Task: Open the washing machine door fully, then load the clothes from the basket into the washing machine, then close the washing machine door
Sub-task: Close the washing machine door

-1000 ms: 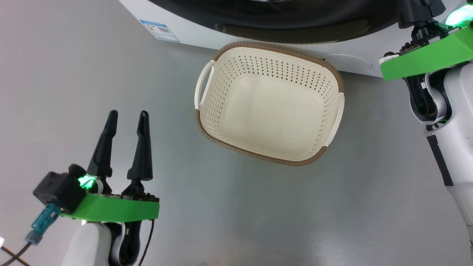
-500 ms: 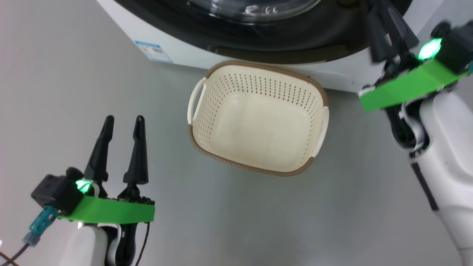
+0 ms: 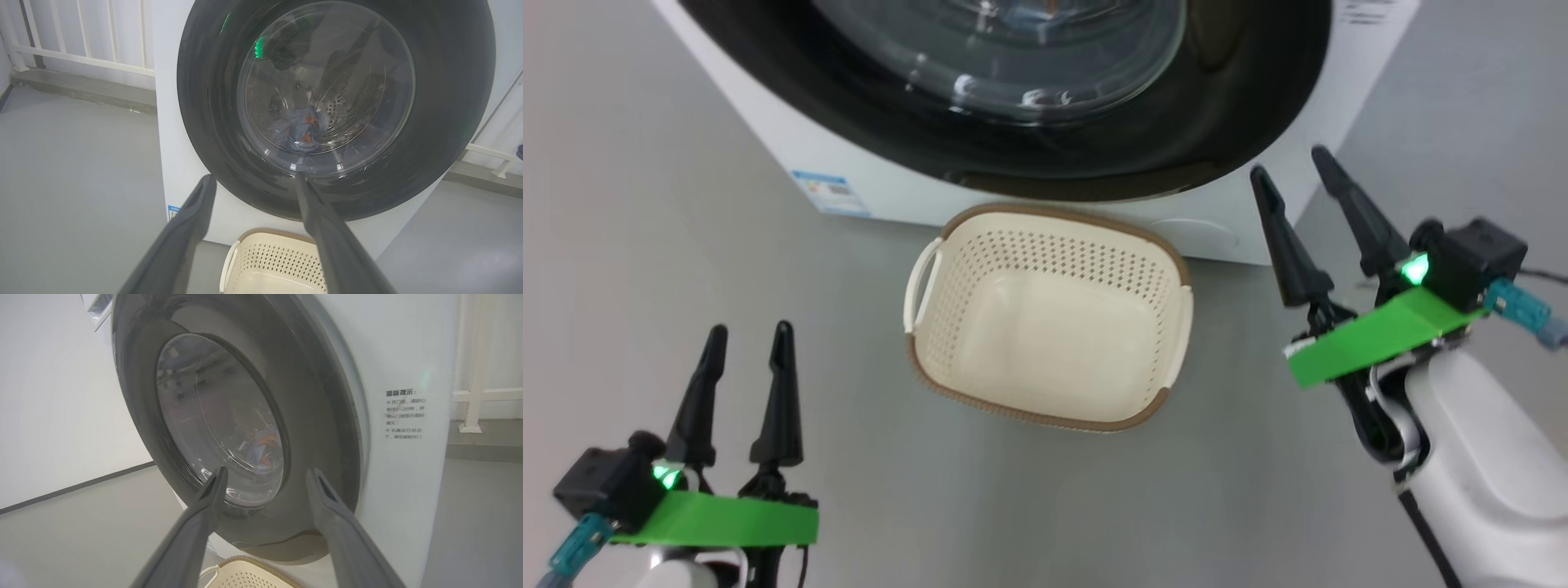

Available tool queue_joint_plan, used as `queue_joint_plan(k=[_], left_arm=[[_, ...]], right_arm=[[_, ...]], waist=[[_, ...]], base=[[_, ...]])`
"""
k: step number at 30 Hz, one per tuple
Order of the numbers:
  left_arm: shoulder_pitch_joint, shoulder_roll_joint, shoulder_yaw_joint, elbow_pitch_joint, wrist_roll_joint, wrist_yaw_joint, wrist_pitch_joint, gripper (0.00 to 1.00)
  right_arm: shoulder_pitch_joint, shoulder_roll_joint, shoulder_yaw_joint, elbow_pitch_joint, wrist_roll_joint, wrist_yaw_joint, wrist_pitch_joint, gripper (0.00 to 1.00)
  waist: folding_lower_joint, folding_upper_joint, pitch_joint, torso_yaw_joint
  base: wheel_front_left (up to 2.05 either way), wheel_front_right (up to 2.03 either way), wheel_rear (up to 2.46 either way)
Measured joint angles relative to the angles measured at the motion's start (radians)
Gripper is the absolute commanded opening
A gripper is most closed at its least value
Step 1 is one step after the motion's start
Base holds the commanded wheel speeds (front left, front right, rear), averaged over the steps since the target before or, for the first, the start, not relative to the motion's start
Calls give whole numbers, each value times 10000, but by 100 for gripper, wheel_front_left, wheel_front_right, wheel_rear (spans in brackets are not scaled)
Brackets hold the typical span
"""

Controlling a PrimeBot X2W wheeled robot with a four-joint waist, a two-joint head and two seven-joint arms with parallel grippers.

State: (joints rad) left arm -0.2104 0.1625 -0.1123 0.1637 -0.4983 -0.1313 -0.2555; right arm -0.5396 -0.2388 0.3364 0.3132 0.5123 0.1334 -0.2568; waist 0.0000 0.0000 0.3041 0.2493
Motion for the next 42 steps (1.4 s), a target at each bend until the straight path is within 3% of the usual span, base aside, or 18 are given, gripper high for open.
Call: queue_joint_plan(k=[14,26,42], left_arm=[[892,347,483,0,104,0,0,100],[1224,562,901,121,362,0,0,100],[2051,644,1689,500,512,0,2,100]], right_arm=[[2287,334,-1151,-222,-15,-2,2,100],[3065,357,-1580,-305,-31,-2,2,100],[3908,345,-2054,-420,-33,-25,2,100]], waist=[[0,0,-934,-1308],[0,0,-1415,-2494],[0,0,-2074,-3269]], base=[[0,0,0],[0,0,0],[0,0,0]])
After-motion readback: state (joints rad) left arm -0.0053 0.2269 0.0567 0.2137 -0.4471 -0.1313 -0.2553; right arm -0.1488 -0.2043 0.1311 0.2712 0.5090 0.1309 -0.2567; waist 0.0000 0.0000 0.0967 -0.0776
